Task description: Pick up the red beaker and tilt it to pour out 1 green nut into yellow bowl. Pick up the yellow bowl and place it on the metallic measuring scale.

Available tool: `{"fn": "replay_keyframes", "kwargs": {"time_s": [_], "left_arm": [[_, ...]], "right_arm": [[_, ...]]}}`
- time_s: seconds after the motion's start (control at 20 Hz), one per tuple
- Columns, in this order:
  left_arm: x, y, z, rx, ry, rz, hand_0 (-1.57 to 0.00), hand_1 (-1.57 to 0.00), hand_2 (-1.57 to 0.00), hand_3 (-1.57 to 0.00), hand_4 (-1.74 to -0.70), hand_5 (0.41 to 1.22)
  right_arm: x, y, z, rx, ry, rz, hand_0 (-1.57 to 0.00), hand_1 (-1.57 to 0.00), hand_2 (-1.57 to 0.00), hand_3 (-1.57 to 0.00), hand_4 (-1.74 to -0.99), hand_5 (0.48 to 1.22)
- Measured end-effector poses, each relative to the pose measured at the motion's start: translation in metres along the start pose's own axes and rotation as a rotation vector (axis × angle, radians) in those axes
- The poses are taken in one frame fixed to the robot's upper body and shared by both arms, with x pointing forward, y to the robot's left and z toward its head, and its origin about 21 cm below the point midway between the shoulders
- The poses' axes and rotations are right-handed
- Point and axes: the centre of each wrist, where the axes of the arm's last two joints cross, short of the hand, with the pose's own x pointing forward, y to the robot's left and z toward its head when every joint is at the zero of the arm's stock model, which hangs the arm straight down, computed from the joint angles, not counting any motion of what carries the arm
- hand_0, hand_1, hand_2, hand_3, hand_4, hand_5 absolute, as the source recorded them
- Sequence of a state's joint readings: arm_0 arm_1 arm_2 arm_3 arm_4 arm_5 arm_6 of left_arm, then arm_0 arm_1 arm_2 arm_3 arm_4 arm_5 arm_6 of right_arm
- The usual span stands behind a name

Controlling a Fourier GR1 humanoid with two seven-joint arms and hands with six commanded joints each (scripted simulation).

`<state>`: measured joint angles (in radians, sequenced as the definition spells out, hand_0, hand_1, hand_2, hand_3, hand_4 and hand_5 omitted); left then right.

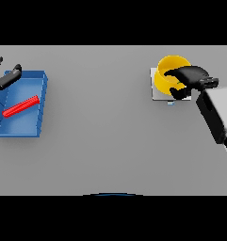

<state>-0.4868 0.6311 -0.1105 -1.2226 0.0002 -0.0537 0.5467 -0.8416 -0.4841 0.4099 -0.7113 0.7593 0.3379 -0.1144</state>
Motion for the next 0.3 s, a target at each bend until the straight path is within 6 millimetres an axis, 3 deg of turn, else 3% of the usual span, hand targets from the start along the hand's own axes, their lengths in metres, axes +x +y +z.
{"fn": "replay_keyframes", "kwargs": {"time_s": [0.3], "left_arm": [[-0.0041,-0.0004,0.0001,0.001,0.001,-0.001,0.0,0.0,0.0,0.0,-0.83,0.76]], "right_arm": [[-0.0025,-0.0025,0.0003,0.039,0.007,0.026,-0.06,-0.06,-0.05,-0.04,-1.39,0.779]]}}
